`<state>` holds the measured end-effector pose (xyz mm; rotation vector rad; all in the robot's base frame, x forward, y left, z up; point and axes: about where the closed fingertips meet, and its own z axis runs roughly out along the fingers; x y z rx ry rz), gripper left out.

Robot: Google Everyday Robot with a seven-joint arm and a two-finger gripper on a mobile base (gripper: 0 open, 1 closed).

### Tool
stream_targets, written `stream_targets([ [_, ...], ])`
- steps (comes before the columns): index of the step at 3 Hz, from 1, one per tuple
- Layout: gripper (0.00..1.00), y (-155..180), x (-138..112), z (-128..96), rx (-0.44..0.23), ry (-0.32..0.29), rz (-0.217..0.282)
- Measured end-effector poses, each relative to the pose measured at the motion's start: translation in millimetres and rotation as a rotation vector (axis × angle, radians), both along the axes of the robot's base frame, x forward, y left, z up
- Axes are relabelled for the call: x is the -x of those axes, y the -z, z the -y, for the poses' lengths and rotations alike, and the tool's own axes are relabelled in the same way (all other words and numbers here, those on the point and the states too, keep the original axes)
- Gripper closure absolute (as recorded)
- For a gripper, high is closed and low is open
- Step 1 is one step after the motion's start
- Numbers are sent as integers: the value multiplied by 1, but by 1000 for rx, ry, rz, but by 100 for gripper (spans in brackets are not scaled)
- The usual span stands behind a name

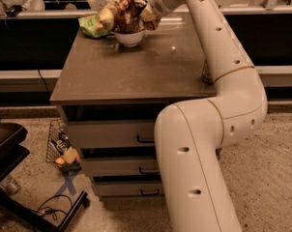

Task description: Pick brown chip bag from white bowl and place on counter

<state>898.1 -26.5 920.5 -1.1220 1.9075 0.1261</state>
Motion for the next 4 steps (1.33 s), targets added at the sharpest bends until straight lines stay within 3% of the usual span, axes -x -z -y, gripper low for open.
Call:
stream_targets([
  [1, 100, 4, -1, -2, 1, -3, -5],
  [2, 100, 4, -1, -2, 1, -3, -5],
  [4, 100, -65, 16, -18, 41, -16, 82],
])
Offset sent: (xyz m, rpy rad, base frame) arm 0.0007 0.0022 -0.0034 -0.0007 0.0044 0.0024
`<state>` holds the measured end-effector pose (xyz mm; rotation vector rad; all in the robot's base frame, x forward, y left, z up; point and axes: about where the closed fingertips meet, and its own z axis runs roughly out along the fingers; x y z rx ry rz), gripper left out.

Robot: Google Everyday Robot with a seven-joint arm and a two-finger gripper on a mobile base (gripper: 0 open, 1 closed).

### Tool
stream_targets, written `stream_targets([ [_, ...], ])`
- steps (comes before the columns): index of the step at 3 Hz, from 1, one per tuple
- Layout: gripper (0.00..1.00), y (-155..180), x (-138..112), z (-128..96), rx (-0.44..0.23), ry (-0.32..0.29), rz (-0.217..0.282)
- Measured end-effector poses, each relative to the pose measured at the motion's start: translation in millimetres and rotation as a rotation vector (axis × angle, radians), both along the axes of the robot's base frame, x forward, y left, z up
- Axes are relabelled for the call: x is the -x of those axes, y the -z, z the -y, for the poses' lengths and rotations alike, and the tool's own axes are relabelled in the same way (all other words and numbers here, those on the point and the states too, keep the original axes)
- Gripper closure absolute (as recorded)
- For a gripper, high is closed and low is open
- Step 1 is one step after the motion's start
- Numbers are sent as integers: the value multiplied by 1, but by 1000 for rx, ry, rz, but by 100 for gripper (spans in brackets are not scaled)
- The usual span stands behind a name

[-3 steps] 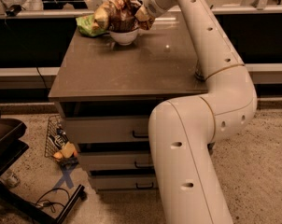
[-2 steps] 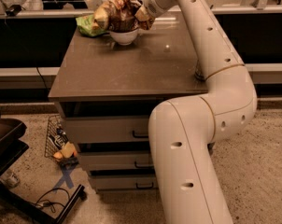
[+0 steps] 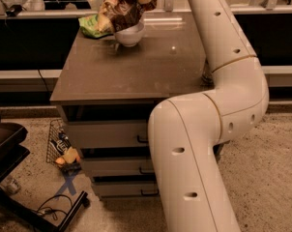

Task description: Pick brown chip bag from white bowl and place on counter

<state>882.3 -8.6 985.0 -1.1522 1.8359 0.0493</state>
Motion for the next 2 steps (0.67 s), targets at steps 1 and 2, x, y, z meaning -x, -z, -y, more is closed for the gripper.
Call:
stream_targets([
  [1, 100, -36, 11, -2, 7, 7, 42],
  [2, 100, -67, 21, -4, 3, 5, 82],
])
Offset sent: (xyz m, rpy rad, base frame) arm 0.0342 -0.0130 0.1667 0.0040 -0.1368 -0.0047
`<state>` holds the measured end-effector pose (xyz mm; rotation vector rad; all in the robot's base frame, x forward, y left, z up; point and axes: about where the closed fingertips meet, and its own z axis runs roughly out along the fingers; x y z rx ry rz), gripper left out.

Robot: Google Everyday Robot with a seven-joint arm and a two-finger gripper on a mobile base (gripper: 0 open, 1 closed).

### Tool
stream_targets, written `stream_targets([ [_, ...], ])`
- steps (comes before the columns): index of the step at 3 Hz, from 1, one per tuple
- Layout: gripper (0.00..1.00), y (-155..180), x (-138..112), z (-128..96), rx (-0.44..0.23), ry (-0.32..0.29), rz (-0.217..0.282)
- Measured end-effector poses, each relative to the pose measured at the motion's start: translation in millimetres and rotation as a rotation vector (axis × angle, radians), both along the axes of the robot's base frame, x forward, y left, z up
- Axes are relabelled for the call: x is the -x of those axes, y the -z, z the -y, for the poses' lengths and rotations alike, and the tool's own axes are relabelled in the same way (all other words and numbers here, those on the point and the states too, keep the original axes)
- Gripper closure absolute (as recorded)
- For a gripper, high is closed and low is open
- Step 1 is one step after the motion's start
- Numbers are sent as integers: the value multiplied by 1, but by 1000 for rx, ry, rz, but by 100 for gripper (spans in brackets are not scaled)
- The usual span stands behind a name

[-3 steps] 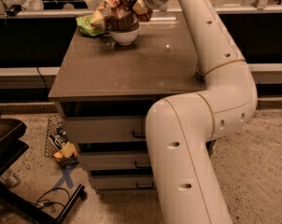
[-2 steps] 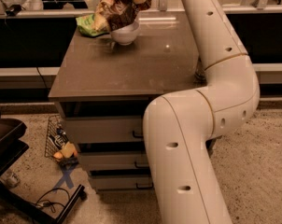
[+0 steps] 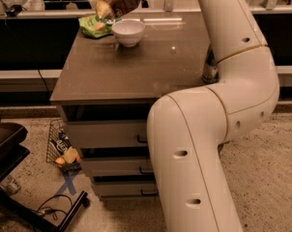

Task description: Pick brown chip bag from white bowl and place on counter

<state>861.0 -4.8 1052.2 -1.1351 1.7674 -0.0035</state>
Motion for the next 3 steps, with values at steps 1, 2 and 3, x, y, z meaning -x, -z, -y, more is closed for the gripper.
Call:
stream_targets([
  [1, 100, -38, 18, 0, 19, -5, 44],
  [2, 100, -67, 42, 27, 1, 28, 42],
  [3, 100, -71, 45, 18, 4, 20, 42],
])
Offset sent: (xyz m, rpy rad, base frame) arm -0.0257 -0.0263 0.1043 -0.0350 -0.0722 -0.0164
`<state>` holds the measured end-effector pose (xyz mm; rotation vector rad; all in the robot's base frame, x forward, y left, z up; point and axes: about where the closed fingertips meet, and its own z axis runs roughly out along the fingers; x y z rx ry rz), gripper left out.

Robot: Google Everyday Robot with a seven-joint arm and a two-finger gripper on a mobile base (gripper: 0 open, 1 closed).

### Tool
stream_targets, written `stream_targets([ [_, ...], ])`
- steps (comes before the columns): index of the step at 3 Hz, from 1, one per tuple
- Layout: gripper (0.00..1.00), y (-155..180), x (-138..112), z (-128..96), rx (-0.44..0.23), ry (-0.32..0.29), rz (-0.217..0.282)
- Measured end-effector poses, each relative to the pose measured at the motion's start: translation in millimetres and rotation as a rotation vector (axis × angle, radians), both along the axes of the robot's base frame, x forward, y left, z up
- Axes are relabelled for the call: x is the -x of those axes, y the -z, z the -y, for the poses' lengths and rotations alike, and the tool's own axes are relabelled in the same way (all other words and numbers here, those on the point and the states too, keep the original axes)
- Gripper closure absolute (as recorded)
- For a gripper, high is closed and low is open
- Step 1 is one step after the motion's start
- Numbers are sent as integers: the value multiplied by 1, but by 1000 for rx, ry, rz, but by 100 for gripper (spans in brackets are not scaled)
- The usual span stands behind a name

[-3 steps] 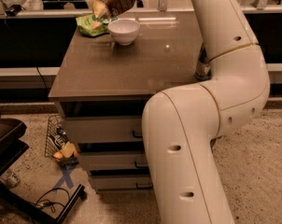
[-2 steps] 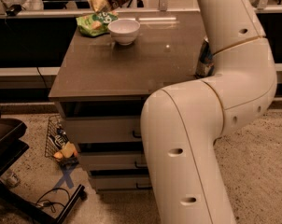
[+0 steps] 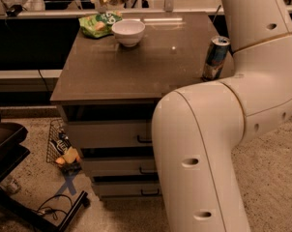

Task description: Pick brown chip bag from white bowl and place on counter

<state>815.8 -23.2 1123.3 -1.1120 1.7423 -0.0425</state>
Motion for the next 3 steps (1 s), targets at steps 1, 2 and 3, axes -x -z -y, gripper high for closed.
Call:
stream_targets([
  [1, 100, -15, 17, -10, -4, -2, -19],
  [2, 100, -28, 40, -16, -11, 16, -65],
  [3, 100, -21, 60, -16, -12, 46, -158],
])
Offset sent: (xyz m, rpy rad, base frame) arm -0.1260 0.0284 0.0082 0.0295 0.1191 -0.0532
